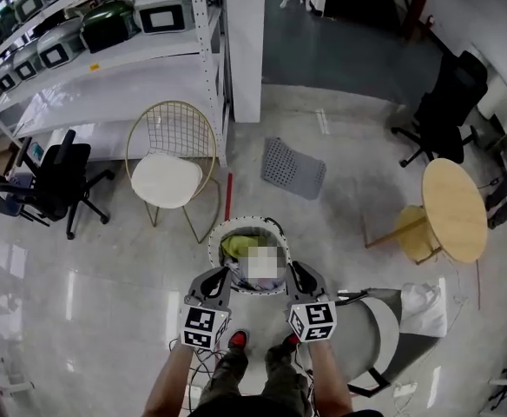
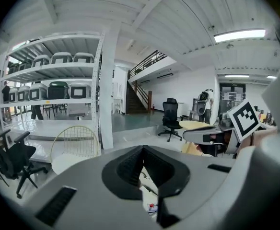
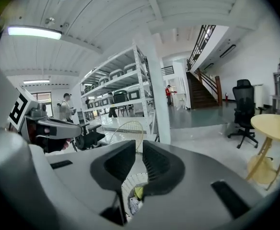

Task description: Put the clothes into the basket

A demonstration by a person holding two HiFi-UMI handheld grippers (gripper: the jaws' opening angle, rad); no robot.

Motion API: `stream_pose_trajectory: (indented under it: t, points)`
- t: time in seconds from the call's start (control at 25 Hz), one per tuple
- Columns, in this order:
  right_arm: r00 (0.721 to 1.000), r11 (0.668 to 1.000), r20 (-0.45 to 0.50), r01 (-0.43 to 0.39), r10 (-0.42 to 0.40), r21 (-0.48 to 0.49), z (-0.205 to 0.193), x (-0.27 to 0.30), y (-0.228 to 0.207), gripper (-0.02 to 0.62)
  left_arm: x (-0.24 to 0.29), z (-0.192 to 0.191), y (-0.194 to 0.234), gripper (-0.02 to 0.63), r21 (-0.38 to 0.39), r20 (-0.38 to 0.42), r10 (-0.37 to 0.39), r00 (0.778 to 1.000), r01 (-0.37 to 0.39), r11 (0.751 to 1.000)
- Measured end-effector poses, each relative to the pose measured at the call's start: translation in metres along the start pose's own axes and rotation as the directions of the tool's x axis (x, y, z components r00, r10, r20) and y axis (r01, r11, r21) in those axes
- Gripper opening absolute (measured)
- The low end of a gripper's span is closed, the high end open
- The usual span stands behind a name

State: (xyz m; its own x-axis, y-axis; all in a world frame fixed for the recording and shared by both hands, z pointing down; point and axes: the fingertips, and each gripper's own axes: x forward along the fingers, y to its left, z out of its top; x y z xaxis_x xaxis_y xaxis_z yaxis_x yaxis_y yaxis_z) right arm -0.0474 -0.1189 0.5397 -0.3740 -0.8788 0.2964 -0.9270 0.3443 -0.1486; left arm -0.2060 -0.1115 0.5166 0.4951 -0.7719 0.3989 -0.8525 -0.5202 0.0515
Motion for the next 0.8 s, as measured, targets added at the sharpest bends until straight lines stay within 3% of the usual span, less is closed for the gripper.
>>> stream_pose_trajectory:
  t: [0.32,0.8]
  points:
    - [0.996,0.998,0.074,0.055,-0.054,-0.013,0.046,-0.039,0.006,0.046,-0.022,0.04,-0.014,0.006,0.045,0.054,-0.039,0.998,0.037,0.998]
    - [0.982,0.99,0.126,0.144,-0.141,-0.011,0.063,-0.078,0.006,0.04,-0.025,0.07,-0.04,0.007,0.093,0.1,-0.136,0.986,0.127,0.988]
